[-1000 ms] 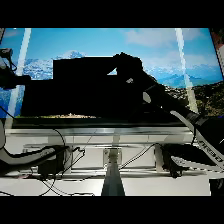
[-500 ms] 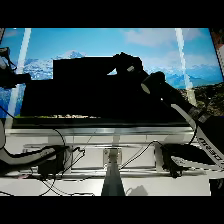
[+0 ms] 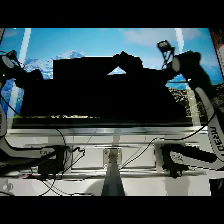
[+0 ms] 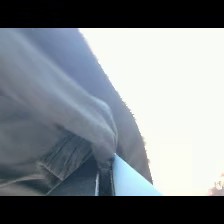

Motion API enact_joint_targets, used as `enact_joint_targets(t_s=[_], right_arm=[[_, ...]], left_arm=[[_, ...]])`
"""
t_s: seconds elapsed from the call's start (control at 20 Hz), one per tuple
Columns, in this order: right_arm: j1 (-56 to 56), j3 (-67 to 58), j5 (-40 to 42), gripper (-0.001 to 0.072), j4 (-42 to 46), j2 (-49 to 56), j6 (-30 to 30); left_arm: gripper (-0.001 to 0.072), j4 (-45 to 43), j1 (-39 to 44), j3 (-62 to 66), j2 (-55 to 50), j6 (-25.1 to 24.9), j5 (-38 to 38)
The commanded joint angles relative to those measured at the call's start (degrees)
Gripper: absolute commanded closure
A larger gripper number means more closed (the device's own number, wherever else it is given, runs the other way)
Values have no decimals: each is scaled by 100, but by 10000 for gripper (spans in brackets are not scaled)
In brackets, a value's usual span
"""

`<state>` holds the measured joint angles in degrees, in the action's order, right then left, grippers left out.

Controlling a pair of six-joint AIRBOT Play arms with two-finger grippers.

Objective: Fold the clothes and pants, and hang the long-sleeved shirts on hangers.

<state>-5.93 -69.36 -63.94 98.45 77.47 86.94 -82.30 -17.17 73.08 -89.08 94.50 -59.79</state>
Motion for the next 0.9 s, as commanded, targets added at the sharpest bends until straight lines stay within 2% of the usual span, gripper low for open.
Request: enact_joint_targets(t_s=[0.0, 0.1, 0.25, 0.7, 0.8, 0.85], right_arm=[[1565, -94, 496, 696, -1729, 7, -970], [2430, -92, 968, 696, -2868, 46, -1609], [3309, -92, 1700, 696, -3630, 234, -1764], [3265, -92, 2203, 693, -3847, 931, -1759], [3261, -92, 2201, 693, -3836, 984, -1759], [3261, -92, 2210, 693, -3832, 986, -1759]], left_arm=[[13, 1176, -7, 315, -492, -170, 411], [13, 1191, -7, 651, -748, -170, 431], [13, 1193, -7, 1110, -1154, -170, 431], [14, 1405, 153, 1700, -2022, -264, 671], [17, 1408, 249, 1703, -2076, -579, 667], [86, 1478, 315, 1703, -2090, -693, 651]])
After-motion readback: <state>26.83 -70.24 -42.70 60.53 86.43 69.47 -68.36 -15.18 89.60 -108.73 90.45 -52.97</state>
